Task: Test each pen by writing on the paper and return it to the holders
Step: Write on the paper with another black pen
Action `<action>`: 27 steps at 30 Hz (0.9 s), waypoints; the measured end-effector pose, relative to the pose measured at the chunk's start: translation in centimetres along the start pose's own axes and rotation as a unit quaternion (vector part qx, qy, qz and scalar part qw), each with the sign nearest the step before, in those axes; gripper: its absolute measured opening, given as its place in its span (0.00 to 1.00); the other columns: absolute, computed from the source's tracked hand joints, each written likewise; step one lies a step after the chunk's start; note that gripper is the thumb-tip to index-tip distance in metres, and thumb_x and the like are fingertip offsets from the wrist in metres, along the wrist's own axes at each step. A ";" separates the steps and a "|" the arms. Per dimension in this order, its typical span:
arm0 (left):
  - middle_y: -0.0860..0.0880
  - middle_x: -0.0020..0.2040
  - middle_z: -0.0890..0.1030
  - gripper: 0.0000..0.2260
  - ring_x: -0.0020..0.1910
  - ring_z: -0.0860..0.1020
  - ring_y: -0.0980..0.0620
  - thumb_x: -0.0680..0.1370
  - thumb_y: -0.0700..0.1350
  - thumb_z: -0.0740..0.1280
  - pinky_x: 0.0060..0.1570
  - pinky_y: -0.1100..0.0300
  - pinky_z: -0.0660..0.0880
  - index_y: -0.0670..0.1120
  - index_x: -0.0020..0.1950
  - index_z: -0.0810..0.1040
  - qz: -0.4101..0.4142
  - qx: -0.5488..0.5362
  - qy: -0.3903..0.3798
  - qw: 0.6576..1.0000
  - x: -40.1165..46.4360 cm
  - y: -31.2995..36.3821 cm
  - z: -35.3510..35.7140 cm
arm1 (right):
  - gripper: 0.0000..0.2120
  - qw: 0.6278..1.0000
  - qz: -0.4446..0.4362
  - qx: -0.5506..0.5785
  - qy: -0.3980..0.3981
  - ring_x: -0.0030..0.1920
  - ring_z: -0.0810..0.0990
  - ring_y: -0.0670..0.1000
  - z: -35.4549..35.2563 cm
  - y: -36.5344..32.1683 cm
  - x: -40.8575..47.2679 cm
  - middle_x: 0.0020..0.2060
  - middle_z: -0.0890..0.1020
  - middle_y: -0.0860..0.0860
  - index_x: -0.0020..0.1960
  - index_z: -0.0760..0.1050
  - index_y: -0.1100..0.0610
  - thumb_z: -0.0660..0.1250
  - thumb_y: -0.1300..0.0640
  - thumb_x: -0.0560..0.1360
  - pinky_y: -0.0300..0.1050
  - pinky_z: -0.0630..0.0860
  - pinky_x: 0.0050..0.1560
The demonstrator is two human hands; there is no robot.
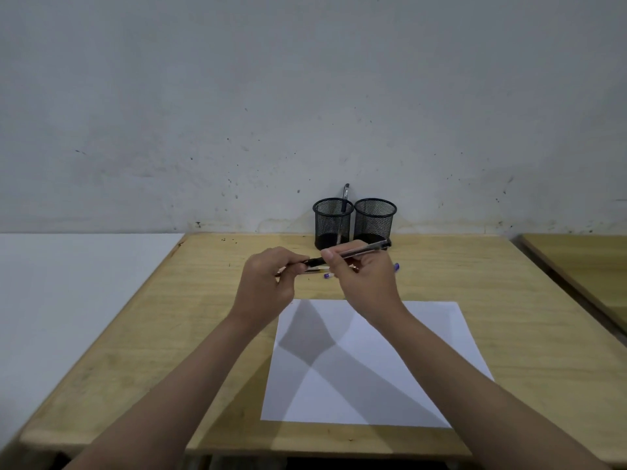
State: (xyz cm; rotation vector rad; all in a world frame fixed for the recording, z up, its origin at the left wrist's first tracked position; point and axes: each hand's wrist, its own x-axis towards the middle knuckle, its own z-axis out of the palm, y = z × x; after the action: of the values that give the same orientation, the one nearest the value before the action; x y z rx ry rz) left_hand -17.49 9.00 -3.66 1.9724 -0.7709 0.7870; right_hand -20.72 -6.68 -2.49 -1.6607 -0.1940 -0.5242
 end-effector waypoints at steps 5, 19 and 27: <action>0.46 0.39 0.84 0.03 0.37 0.79 0.60 0.71 0.35 0.70 0.40 0.64 0.76 0.41 0.42 0.82 -0.115 0.066 0.043 0.990 -1.0 -4.2 -3.0 | 0.06 0.987 -0.067 0.035 0.145 0.30 0.78 0.46 -3.1 -1.6 0.4 0.26 0.80 0.51 0.37 0.77 0.50 0.68 0.55 0.73 0.41 0.76 0.34; 0.54 0.44 0.81 0.06 0.47 0.79 0.54 0.69 0.47 0.74 0.52 0.54 0.75 0.52 0.45 0.84 -0.313 0.111 -0.107 0.937 -3.8 -7.6 -0.5 | 0.03 0.976 0.161 0.110 0.096 0.27 0.76 0.47 -3.0 1.2 -1.1 0.26 0.78 0.50 0.39 0.79 0.60 0.72 0.63 0.71 0.42 0.80 0.30; 0.52 0.53 0.78 0.17 0.54 0.76 0.53 0.69 0.52 0.73 0.56 0.57 0.71 0.49 0.55 0.81 -0.259 0.104 -0.082 0.957 -4.6 -5.8 -1.2 | 0.05 0.976 0.184 0.083 0.078 0.26 0.76 0.46 -1.6 2.5 -1.0 0.28 0.79 0.51 0.39 0.79 0.60 0.73 0.61 0.71 0.41 0.78 0.29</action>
State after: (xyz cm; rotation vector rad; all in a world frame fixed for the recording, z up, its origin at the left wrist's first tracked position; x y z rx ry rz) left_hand -16.20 13.63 -9.39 2.3091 -0.2390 0.4027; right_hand -20.97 -8.51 -5.03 -1.4410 0.1797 -0.3447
